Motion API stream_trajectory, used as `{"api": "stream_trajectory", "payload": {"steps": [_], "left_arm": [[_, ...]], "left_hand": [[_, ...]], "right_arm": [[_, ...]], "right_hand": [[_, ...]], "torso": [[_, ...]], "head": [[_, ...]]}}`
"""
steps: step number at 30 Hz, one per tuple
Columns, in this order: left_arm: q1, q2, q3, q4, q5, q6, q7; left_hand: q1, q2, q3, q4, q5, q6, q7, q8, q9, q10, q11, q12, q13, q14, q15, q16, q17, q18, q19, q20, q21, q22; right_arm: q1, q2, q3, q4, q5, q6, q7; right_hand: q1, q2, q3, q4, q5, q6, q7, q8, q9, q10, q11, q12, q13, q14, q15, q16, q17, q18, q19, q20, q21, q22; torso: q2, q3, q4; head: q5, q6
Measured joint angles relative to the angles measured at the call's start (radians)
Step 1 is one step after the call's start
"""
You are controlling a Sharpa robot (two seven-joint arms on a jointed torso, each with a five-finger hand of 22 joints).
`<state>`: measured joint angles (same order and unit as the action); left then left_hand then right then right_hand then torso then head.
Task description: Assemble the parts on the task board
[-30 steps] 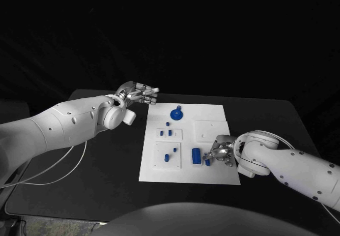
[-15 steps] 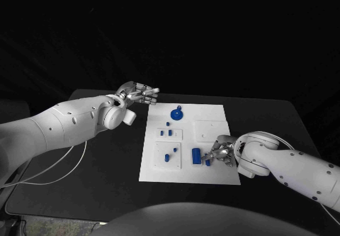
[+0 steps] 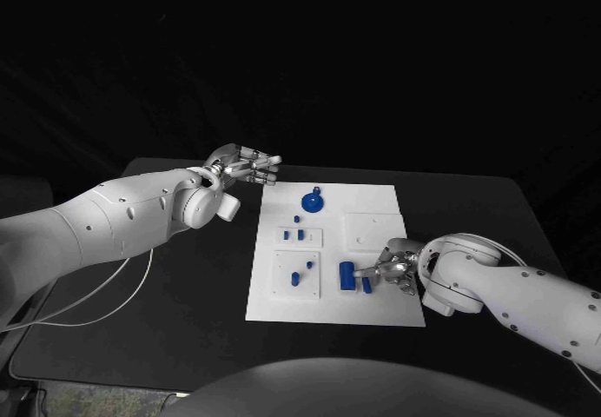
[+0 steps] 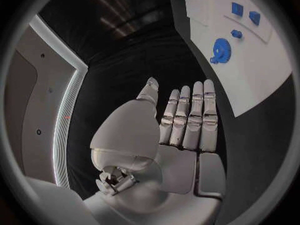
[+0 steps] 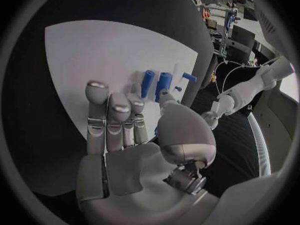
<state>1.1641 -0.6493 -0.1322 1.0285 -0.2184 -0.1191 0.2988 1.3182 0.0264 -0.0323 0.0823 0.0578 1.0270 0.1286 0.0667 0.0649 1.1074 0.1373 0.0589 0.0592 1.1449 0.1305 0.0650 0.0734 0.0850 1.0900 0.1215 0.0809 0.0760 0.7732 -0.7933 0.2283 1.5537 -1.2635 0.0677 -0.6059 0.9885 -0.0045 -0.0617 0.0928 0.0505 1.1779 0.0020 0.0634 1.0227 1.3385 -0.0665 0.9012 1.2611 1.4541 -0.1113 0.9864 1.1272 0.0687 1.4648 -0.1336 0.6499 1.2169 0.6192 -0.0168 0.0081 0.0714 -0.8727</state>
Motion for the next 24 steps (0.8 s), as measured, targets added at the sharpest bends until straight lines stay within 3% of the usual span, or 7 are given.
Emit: {"api": "stream_trajectory", "payload": {"steps": [1, 2, 8, 11, 13, 20, 24], "left_arm": [[0.0, 0.0, 0.0, 0.0, 0.0, 0.0, 0.0], [0.0, 0.0, 0.0, 0.0, 0.0, 0.0, 0.0], [0.0, 0.0, 0.0, 0.0, 0.0, 0.001, -0.001], [0.0, -0.001, 0.0, 0.0, 0.0, 0.001, -0.001], [0.0, -0.001, 0.0, 0.0, -0.001, 0.001, -0.001], [0.0, -0.002, 0.0, 0.0, -0.001, 0.001, -0.001], [0.0, -0.002, 0.0, 0.0, -0.001, 0.002, -0.001]], "left_hand": [[0.0, 0.0, 0.0, 0.0, 0.0, 0.0, 0.0, 0.0, 0.0, 0.0, 0.0, 0.0, 0.0, 0.0, 0.0, 0.0, 0.0, 0.0, 0.0, 0.0, 0.0, 0.0], [0.0, 0.0, 0.0, 0.0, 0.0, 0.0, 0.0, 0.0, 0.0, 0.0, 0.0, 0.0, 0.0, 0.0, 0.0, 0.0, 0.0, 0.0, 0.0, 0.0, 0.0, 0.0], [0.0, 0.0, 0.0, 0.0, 0.0, 0.0, 0.0, 0.0, 0.0, 0.0, 0.0, 0.0, 0.0, 0.0, 0.0, 0.0, 0.0, 0.0, 0.0, 0.0, 0.0, 0.0], [0.0, 0.0, 0.0, 0.0, 0.0, 0.0, 0.0, 0.0, 0.0, 0.0, 0.0, 0.0, 0.0, 0.0, 0.0, 0.0, 0.0, 0.0, 0.0, 0.0, 0.0, 0.0], [0.0, 0.0, 0.0, 0.0, 0.0, 0.0, 0.0, 0.0, 0.0, 0.0, 0.0, 0.0, 0.0, 0.0, 0.0, 0.0, 0.0, 0.0, 0.0, 0.0, 0.0, 0.0], [0.0, 0.0, 0.0, 0.0, 0.0, 0.0, 0.0, 0.0, 0.0, 0.0, 0.0, 0.0, 0.0, 0.0, 0.0, 0.0, 0.0, 0.0, 0.0, 0.0, 0.0, 0.0], [0.0, 0.0, 0.0, 0.0, 0.0, 0.0, 0.0, 0.0, 0.0, 0.0, 0.0, 0.0, 0.0, 0.0, 0.0, 0.0, 0.0, 0.0, 0.0, 0.0, 0.0, 0.0]], "right_arm": [[0.0, -0.004, 0.0, 0.004, 0.002, -0.001, 0.001], [0.0, -0.009, 0.001, 0.01, 0.004, -0.002, 0.002], [0.0, -0.036, 0.003, 0.034, 0.011, 0.001, 0.011], [-0.002, -0.05, 0.004, 0.043, 0.017, 0.011, 0.018], [-0.004, -0.06, 0.005, 0.048, 0.022, 0.023, 0.024], [-0.016, -0.078, 0.005, 0.065, 0.039, 0.071, 0.04], [-0.022, -0.083, 0.005, 0.072, 0.047, 0.093, 0.046]], "right_hand": [[0.02, 0.043, -0.085, -0.016, 0.0, 0.0, 0.0, 0.0, 0.003, 0.0, 0.0, 0.003, -0.001, 0.0, 0.0, 0.0, -0.001, 0.0, 0.0, 0.0, 0.0, -0.002], [0.03, 0.06, -0.121, -0.026, 0.0, 0.0, 0.0, 0.0, 0.005, 0.0, 0.0, 0.004, -0.002, 0.0, 0.0, 0.0, -0.003, 0.0, 0.0, 0.0, 0.0, -0.003], [0.057, 0.076, -0.144, -0.061, 0.044, 0.0, 0.0, 0.0, 0.009, 0.0, 0.0, 0.004, -0.006, 0.0, 0.0, 0.0, -0.006, 0.0, 0.0, 0.0, 0.0, -0.004], [0.099, 0.073, -0.127, -0.102, 0.145, 0.0, 0.0, 0.0, 0.01, 0.0, 0.0, 0.004, -0.007, 0.0, 0.0, 0.0, -0.006, 0.0, 0.0, 0.0, 0.0, -0.004], [0.121, 0.064, -0.095, -0.133, 0.179, 0.0, 0.0, 0.0, 0.004, 0.0, 0.0, 0.004, -0.009, 0.0, 0.0, 0.0, -0.007, 0.0, 0.0, 0.0, 0.0, -0.004], [0.115, -0.008, 0.098, -0.17, 0.162, 0.004, -0.005, 0.0, -0.031, 0.0, 0.0, 0.004, -0.011, 0.0, 0.0, 0.0, -0.007, 0.0, 0.0, 0.0, 0.003, -0.002], [0.11, -0.013, 0.116, -0.165, 0.151, 0.004, -0.005, 0.0, -0.029, 0.0, 0.0, 0.004, -0.011, 0.0, 0.0, 0.0, -0.007, 0.0, 0.0, 0.0, 0.004, -0.001]], "torso": [[0.0, 0.0, -0.0004], [0.0, 0.0, -0.0006], [0.0, 0.0002, -0.0012], [-0.001, 0.0, -0.0011], [-0.001, 0.0, -0.001], [-0.001, -0.0006, -0.0006], [0.0, -0.0008, -0.0001]], "head": [[-0.001, 0.0], [-0.001, 0.0], [-0.001, 0.0], [-0.003, 0.0], [-0.004, 0.0], [-0.008, 0.0], [-0.008, 0.0]]}}
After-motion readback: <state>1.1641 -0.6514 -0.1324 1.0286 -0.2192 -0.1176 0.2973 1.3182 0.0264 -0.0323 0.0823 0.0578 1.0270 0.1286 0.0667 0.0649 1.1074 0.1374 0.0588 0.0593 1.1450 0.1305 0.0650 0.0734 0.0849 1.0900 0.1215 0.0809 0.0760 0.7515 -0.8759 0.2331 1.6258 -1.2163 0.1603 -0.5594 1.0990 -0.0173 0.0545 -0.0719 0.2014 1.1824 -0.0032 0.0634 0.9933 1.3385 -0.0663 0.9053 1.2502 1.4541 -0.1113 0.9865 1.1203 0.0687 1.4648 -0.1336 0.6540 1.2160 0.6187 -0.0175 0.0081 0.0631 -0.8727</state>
